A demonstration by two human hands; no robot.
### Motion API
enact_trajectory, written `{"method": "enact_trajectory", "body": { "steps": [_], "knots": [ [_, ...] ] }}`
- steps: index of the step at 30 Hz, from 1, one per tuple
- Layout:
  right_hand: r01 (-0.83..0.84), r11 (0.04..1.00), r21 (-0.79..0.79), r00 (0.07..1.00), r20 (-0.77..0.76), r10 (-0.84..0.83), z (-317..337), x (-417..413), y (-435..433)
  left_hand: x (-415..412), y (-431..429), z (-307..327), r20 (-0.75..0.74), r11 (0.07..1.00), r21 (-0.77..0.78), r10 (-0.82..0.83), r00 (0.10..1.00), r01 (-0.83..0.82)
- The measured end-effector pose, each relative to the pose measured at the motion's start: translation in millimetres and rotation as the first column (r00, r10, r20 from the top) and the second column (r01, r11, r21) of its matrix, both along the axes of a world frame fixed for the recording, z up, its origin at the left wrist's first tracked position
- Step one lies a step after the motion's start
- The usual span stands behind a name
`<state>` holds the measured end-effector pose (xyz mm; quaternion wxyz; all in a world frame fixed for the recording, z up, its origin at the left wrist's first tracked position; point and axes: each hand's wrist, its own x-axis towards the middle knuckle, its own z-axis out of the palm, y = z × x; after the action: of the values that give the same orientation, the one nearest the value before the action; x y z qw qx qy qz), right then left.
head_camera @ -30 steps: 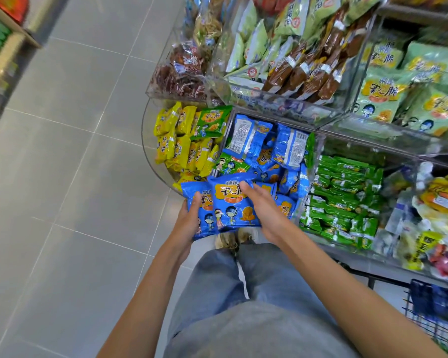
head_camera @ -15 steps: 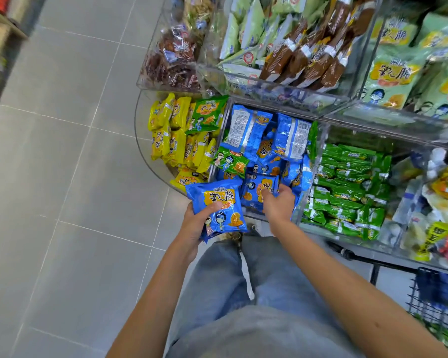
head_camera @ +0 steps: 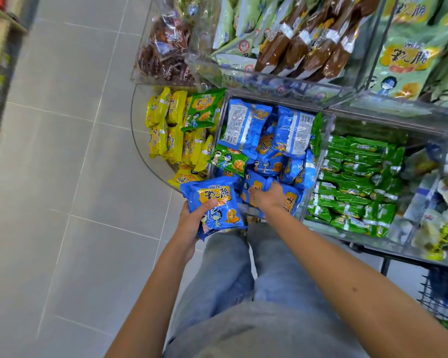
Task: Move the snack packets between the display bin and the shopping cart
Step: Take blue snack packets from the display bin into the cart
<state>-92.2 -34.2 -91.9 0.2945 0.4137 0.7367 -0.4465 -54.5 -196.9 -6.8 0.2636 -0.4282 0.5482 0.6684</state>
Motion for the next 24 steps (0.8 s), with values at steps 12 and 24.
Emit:
{"method": "enact_trajectory", "body": {
  "steps": [12,24],
  "knots": [
    [0.299,0.927,-0.225,0.861,-0.355,-0.363,90.9,49.3,23.1,-31.5,-47.8,44.1,-0.138,0.955,0.042,-0.287,0.948,0.295],
    [0.838,0.436,-0.329,0.343,-0.303,-0.889,140.9,187.3,-54.1,-62.5,-18.6,55.6,-0.113,0.487,0.037,-0.866,0.488,0.873]
  ]
}}
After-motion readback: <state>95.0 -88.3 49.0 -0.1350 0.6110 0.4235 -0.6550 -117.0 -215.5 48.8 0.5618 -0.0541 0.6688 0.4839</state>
